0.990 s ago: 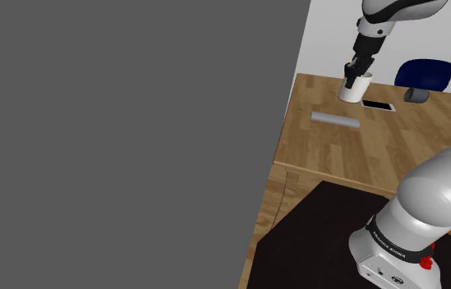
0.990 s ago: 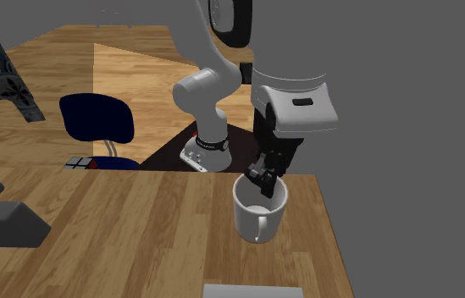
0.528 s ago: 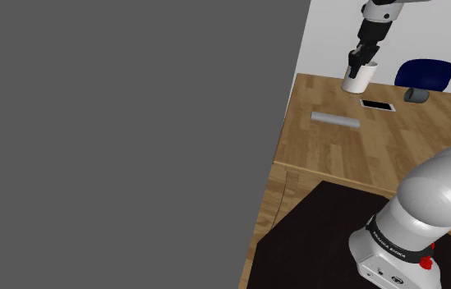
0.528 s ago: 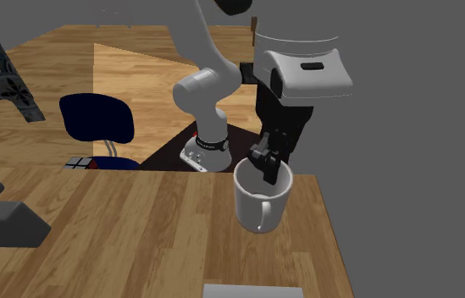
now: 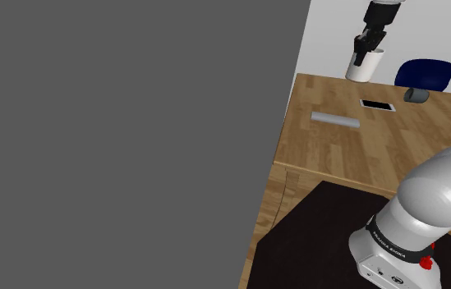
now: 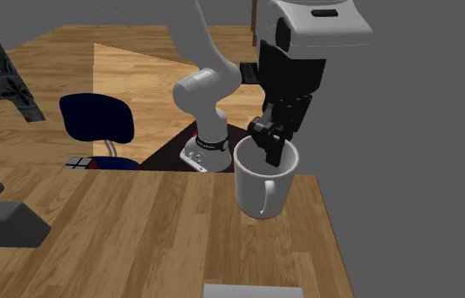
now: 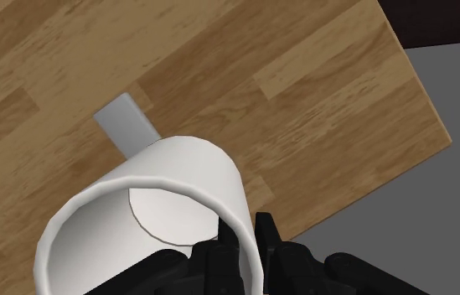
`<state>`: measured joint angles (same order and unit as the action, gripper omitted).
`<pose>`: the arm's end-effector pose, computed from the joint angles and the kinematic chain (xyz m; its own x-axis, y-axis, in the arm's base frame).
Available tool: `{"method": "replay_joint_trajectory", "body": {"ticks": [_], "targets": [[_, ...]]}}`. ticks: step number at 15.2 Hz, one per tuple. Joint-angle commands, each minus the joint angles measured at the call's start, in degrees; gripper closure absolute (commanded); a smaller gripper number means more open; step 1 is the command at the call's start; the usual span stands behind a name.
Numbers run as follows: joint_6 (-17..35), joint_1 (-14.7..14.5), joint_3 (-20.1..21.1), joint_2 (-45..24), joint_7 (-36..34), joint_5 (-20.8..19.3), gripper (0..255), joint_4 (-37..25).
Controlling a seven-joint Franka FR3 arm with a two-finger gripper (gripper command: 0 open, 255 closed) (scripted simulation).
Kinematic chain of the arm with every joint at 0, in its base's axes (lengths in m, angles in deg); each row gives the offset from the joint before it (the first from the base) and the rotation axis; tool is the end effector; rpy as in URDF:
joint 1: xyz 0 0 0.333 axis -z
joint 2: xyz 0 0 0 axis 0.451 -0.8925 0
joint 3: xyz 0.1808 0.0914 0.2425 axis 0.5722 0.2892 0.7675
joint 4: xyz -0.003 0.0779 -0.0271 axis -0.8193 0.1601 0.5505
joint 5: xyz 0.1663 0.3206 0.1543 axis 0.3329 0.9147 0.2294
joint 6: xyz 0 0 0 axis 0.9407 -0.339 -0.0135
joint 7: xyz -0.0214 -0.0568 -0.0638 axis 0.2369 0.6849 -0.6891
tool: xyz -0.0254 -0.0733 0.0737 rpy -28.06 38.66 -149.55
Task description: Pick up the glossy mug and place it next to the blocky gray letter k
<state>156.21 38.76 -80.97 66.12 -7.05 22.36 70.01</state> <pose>0.3326 -0.2763 0.5878 0.9895 -0.1394 0.0395 -0.1412 -0.9887 0.0498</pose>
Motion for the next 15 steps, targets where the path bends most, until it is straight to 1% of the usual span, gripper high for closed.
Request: {"method": "replay_joint_trajectory", "body": {"ticks": [1, 15], "targets": [[-1.4, -0.1, 0.1, -0.2, 0.2, 0.1, 255, -1.6], [-11.9, -0.8, 0.7, -3.1, 1.3, 1.4, 255, -14.9]]}}
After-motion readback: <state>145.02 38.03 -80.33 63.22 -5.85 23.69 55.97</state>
